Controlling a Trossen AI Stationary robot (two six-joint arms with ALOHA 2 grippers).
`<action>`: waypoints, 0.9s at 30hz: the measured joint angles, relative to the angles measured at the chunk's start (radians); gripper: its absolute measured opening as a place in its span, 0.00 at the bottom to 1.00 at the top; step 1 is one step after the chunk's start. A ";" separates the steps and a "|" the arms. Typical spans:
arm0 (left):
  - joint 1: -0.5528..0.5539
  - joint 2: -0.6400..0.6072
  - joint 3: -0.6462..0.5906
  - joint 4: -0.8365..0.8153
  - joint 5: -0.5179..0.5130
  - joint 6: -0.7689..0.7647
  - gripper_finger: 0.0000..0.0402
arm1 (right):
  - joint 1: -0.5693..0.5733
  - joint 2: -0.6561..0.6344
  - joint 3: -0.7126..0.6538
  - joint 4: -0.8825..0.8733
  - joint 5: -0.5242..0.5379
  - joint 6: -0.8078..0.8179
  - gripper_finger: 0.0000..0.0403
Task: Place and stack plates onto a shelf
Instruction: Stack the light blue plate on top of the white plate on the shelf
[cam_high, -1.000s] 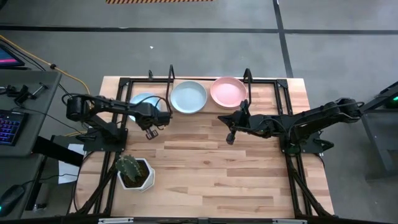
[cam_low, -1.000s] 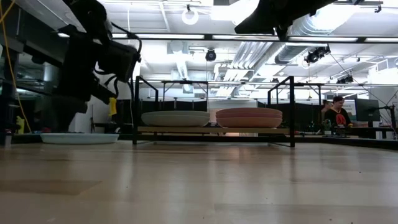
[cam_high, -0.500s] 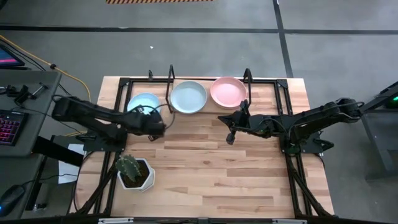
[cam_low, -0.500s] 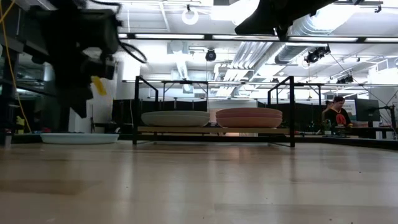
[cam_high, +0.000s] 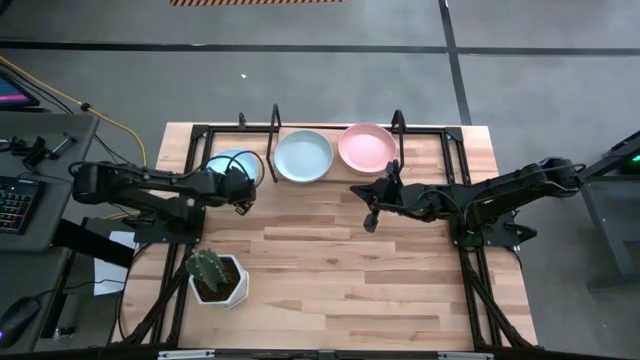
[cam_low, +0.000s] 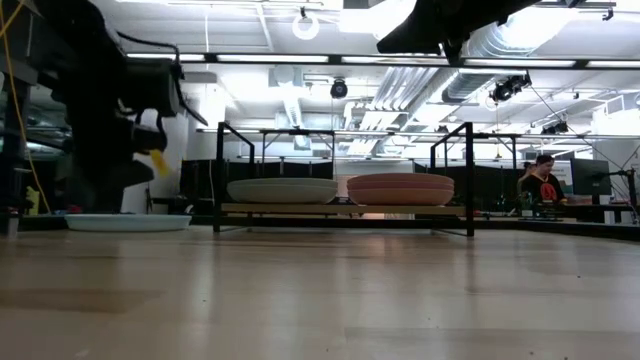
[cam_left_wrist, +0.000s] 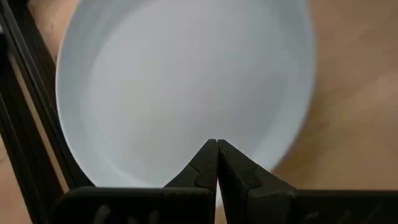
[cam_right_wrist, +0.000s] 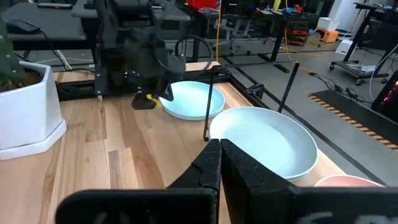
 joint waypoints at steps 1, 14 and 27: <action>0.009 0.014 0.000 0.001 0.003 0.000 0.00 | 0.000 0.000 0.000 -0.001 0.000 0.000 0.00; -0.035 0.084 0.001 0.017 0.183 -0.036 0.00 | 0.000 0.000 0.000 0.000 0.000 0.000 0.00; -0.308 0.085 0.069 0.047 0.376 -0.173 0.00 | 0.000 0.000 0.000 0.000 0.000 0.000 0.00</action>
